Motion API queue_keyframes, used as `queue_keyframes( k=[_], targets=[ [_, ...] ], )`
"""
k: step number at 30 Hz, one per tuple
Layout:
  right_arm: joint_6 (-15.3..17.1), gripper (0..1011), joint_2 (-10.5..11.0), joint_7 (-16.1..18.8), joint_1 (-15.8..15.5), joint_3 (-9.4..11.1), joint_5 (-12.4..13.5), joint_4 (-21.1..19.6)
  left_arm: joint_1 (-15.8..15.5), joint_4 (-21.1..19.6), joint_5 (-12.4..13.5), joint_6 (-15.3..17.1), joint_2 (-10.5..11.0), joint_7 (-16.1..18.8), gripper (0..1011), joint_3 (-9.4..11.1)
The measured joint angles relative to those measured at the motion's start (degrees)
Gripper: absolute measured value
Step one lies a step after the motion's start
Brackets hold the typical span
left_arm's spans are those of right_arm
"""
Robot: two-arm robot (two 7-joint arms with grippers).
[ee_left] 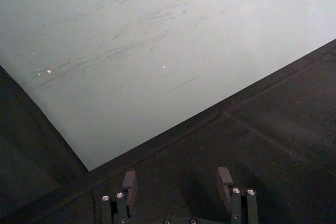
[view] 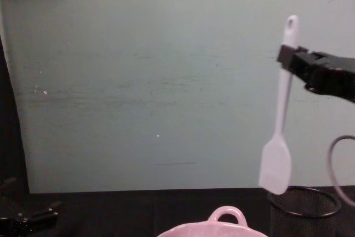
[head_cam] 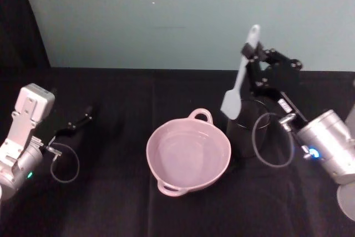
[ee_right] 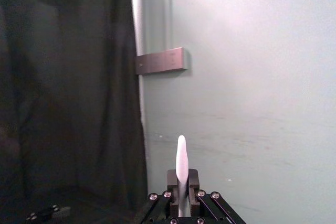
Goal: Use the one hand to pick up the spoon and stir the clear water in the bowl.
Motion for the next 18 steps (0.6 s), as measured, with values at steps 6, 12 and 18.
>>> queue_keyframes(
  k=[6,12,18],
  targets=[
    [1.8,110,0.6,-0.9,-1.4,2.8,2.8,-1.1,0.0,0.0,0.0,0.0,0.0,0.0,1005,0.0],
    [3.7,110,0.9,-1.0,-1.8,5.3,7.0,0.0,0.0,0.0,0.0,0.0,0.0,0.0,1005,0.0],
    [4.1,110,0.8,0.5,0.1,5.9,11.0,3.9,0.0,0.0,0.0,0.0,0.0,0.0,1005,0.0]
  ],
)
